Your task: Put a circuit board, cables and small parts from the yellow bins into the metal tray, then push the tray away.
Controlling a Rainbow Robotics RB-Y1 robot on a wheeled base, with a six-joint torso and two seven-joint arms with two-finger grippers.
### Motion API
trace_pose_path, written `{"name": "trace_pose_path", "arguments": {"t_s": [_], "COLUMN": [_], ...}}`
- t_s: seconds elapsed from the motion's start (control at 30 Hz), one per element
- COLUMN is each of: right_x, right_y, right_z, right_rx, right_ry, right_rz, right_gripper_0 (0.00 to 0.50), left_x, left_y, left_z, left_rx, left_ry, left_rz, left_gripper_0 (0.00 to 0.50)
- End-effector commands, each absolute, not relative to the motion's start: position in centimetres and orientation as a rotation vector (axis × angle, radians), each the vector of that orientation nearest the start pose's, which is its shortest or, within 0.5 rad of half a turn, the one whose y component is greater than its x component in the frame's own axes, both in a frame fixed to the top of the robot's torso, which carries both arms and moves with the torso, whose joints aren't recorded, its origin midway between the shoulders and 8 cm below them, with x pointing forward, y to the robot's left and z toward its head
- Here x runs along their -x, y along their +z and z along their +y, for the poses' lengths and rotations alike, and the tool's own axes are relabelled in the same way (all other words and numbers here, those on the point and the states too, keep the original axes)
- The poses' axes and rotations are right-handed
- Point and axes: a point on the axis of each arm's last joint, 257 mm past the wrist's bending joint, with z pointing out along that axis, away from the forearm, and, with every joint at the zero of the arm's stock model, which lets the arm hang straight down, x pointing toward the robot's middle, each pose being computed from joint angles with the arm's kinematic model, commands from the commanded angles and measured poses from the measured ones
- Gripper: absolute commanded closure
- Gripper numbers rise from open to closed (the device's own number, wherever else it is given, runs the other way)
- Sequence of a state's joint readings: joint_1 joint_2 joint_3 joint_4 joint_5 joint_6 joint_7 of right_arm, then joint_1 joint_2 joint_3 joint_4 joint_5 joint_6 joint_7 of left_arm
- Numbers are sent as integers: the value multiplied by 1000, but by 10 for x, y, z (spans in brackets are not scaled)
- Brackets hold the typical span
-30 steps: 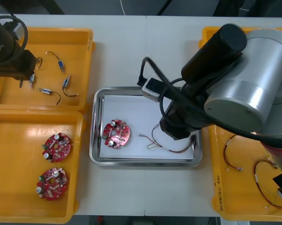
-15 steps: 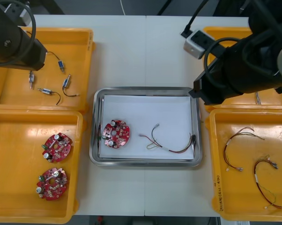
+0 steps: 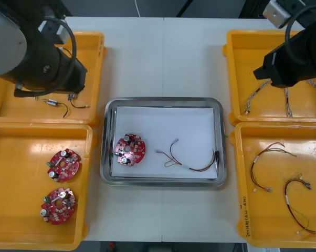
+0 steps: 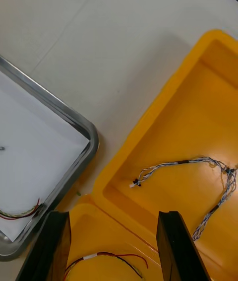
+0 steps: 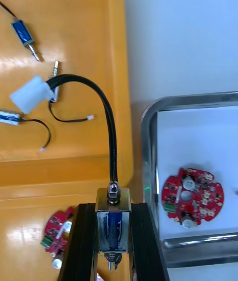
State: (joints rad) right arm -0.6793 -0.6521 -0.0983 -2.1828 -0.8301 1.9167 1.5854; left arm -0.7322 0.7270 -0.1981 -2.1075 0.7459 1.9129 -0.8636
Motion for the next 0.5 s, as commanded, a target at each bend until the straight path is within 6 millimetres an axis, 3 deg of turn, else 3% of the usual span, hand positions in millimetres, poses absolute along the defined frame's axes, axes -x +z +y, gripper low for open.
{"name": "trace_pose_path", "arguments": {"t_s": [0.03, 0.13, 0.33, 0.5], "right_x": [-472, -480, -489, -500], "right_y": [9, 13, 17, 17], "right_z": [-250, -277, -299, -329], "right_rx": [610, 520, 434, 313], "right_ry": [-24, -22, -32, -31], "right_rz": [2210, 2238, 2264, 2301], "right_gripper_0": [0, 0, 0, 0], "left_x": [-456, -458, -457, -460], "left_y": [-100, -113, -132, -154], "left_z": [176, 153, 131, 110], "left_rx": [24, -4, -33, -51], "left_ry": [-89, -90, -96, -97], "left_rz": [2516, 2499, 2504, 2509], "left_gripper_0": [500, 498, 499, 500]}}
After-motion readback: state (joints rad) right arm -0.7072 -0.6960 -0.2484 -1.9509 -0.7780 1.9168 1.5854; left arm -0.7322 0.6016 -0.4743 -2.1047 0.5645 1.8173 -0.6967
